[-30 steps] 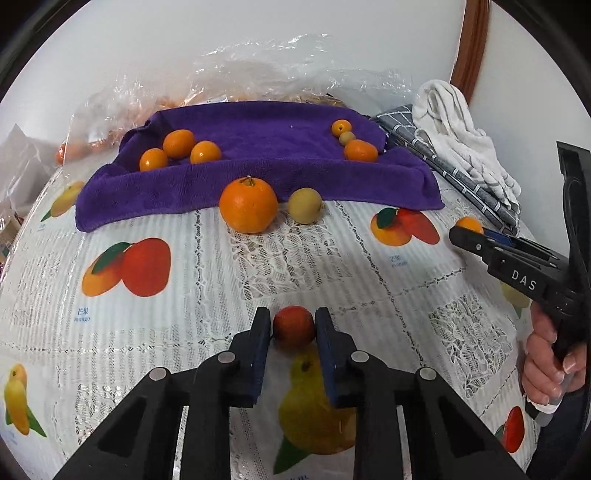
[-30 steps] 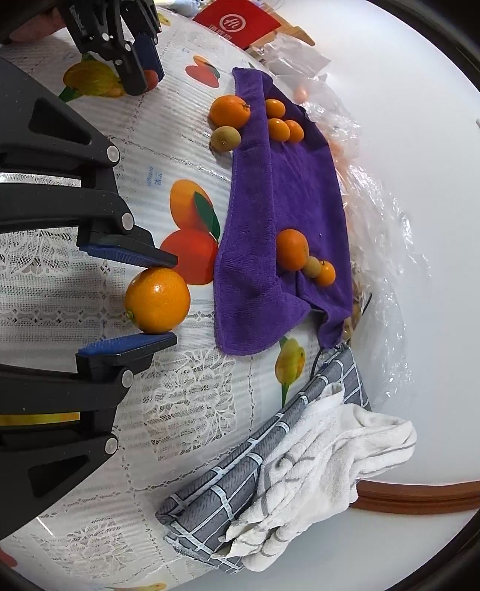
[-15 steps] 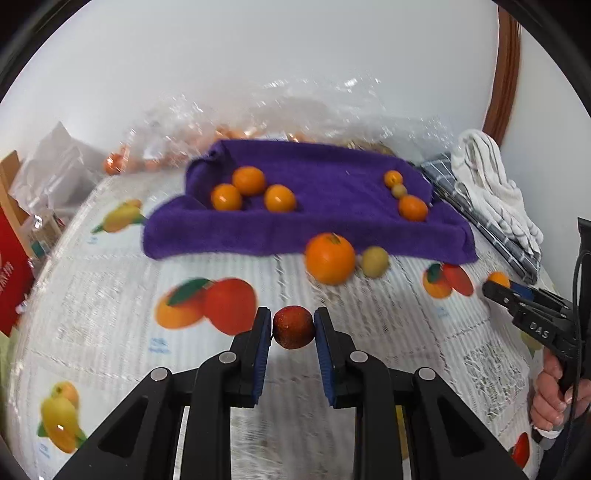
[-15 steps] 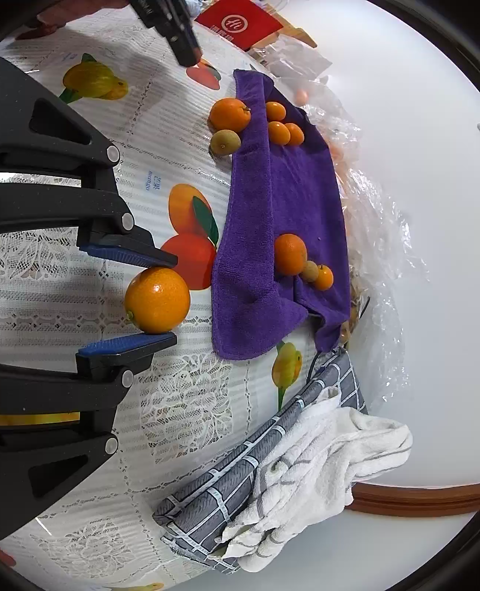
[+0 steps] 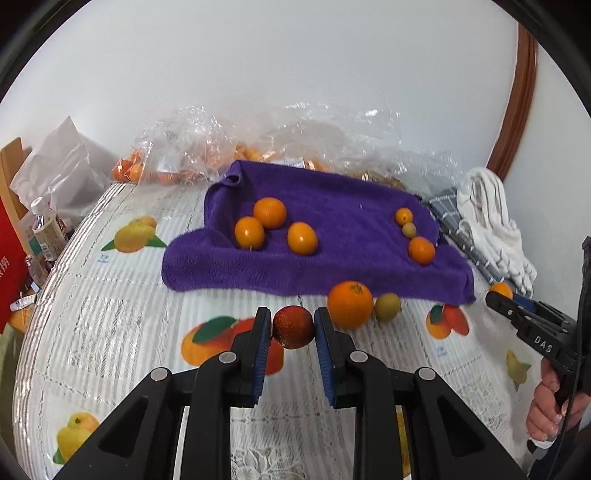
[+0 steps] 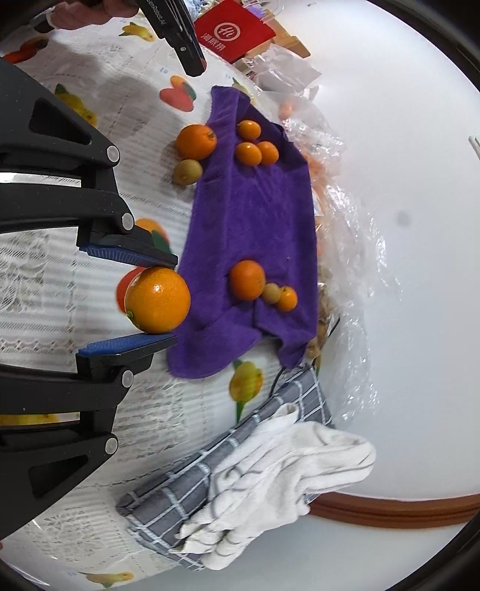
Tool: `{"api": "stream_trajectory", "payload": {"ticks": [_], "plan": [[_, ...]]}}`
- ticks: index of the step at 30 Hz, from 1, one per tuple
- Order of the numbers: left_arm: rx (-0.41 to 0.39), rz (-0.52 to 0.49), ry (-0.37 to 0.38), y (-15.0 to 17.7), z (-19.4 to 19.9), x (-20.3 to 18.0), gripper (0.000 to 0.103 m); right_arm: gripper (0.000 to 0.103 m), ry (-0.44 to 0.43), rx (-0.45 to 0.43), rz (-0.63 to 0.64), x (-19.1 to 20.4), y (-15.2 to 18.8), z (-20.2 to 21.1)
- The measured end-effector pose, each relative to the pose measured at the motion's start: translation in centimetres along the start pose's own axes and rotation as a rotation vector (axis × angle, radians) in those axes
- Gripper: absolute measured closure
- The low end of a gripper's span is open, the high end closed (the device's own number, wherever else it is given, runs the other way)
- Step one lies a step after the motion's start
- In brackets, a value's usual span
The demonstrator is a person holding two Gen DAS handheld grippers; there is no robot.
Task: Organize fruits
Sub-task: 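Lift and carry both held fruits over the purple towel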
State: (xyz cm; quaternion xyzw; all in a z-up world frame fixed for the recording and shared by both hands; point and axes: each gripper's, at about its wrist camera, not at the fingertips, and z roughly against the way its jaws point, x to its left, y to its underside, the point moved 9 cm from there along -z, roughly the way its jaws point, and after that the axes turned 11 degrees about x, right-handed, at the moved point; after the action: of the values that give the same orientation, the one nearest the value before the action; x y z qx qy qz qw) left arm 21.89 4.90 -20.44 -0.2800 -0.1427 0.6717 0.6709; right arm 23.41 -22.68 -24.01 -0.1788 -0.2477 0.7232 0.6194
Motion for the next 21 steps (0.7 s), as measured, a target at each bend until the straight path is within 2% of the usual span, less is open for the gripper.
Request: {"api": "stream_trajectory", "payload": {"ticks": [10,14,21], "plan": [[-0.027,0.014,-0.049,-4.6,0.5,1.7,0.080,0.068,-0.006,-0.036,0.026,1.2,-4.9,0.2],[-0.018,0.035,-0.037,-6.4,0.2,2.2,0.080,0.068,-0.025,-0.042,0.035,1.6,-7.3,-0.1],[0.006,0.055,-0.022,-9.1,-1.6,3.1,0.080,0.068,-0.054,-0.013,0.083,3.0,-10.9,-3.6]]}}
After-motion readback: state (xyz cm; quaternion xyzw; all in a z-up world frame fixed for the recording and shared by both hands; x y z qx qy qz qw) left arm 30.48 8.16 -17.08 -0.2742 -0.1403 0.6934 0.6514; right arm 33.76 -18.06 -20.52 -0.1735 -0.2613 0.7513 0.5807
